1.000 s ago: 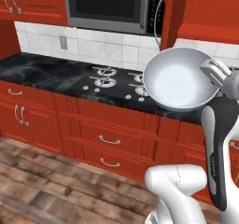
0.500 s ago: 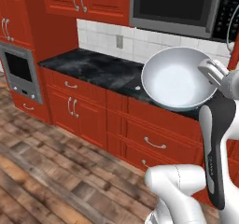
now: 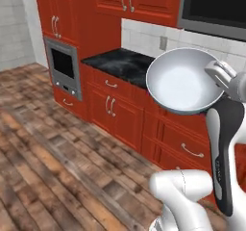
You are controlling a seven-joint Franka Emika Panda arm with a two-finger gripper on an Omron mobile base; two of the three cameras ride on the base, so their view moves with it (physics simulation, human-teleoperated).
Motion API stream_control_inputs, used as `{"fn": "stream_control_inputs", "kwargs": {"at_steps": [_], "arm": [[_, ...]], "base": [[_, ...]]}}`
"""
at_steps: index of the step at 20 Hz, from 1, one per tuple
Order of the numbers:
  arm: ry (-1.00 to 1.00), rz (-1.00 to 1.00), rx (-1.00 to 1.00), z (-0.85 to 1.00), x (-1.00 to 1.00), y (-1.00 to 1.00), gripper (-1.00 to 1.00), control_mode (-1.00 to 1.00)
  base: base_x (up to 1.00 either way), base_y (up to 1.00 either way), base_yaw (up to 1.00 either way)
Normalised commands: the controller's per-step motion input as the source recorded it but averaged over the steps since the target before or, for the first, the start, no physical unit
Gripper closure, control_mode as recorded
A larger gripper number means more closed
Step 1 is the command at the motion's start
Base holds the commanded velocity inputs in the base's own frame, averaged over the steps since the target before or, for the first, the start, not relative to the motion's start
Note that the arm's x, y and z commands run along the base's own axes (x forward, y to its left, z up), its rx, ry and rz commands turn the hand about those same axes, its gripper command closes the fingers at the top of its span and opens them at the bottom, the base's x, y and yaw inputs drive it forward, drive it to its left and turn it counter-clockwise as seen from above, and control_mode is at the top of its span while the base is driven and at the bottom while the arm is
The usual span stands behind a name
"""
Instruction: Take the smaller bowl and place it next to the appetizer plate on the dining counter , and place the larger bowl next to the plate with cooked food.
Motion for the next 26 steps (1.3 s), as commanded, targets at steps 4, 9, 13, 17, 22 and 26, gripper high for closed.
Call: {"fn": "stream_control_inputs", "kwargs": {"at_steps": [4,9,13,17,22,26], "arm": [[0.00,0.00,0.00,0.00,0.00,0.00,1.00,1.00],[0.00,0.00,0.00,0.00,0.00,0.00,1.00,1.00],[0.00,0.00,0.00,0.00,0.00,0.00,1.00,1.00],[0.00,0.00,0.00,0.00,0.00,0.00,1.00,1.00],[0.00,0.00,0.00,0.00,0.00,0.00,1.00,1.00],[0.00,0.00,0.00,0.00,0.00,0.00,1.00,1.00]], "base": [[0.12,0.72,0.31],[0.14,0.76,0.31],[0.03,0.66,0.30],[0.00,0.59,0.29],[0.01,0.62,0.28],[0.34,0.58,0.24]]}}
